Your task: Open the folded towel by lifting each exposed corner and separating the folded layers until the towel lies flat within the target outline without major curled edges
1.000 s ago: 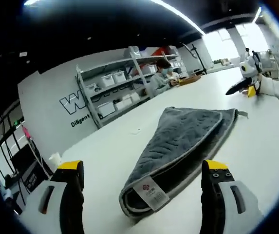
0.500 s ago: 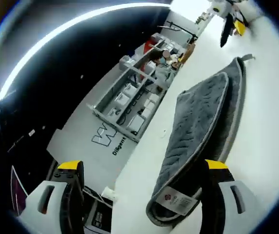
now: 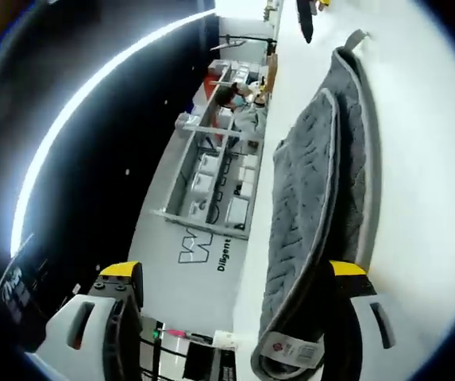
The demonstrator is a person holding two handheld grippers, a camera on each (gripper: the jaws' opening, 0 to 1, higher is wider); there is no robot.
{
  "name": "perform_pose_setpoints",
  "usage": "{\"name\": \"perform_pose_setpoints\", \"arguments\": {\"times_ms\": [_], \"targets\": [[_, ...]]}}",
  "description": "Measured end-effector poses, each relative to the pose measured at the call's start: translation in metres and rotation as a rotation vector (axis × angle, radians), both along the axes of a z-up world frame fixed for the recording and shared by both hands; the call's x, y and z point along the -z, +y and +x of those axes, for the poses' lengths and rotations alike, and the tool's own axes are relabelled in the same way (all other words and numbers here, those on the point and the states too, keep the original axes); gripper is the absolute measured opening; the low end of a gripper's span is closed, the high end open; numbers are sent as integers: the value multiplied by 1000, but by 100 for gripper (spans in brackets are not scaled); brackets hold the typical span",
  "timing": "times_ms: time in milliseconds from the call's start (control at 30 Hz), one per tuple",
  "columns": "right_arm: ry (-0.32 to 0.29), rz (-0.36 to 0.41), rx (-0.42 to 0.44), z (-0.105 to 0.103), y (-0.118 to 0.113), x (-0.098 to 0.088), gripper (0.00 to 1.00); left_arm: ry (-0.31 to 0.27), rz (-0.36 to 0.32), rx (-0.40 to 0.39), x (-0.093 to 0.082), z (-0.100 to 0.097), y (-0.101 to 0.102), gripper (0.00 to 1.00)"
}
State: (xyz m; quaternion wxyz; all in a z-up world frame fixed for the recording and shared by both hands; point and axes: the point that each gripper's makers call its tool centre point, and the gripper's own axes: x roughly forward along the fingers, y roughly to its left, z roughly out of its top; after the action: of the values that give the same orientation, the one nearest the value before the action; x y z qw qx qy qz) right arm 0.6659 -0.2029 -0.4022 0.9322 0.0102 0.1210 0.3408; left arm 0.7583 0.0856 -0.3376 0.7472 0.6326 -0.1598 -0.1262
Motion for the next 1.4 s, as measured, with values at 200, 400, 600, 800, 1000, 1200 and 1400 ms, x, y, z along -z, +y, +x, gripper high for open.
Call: {"name": "perform_pose_setpoints", "arguments": {"times_ms": [200, 400, 600, 800, 1000, 1200, 1400], "targets": [[-4, -5, -3, -1, 2, 0, 96, -30, 81, 34, 7, -1, -17, 78], [-1, -4, -2, 1, -1, 0, 96, -25, 192, 73, 21, -7, -26, 52], [0, -5, 1, 1, -1, 0, 96, 18, 231, 98, 32, -6, -31, 28], [4, -4, 3, 2, -3, 1, 95, 115, 199, 108, 42, -1, -29, 10], [8, -4, 5, 2, -3, 2, 95, 164, 173, 104, 47, -2, -28, 4], [7, -2, 5, 2, -3, 1, 94, 271, -18, 102, 39, -6, -25, 3], [4, 6, 6, 2, -4, -1, 94, 374, -187, 104, 33, -4, -24, 3]]}}
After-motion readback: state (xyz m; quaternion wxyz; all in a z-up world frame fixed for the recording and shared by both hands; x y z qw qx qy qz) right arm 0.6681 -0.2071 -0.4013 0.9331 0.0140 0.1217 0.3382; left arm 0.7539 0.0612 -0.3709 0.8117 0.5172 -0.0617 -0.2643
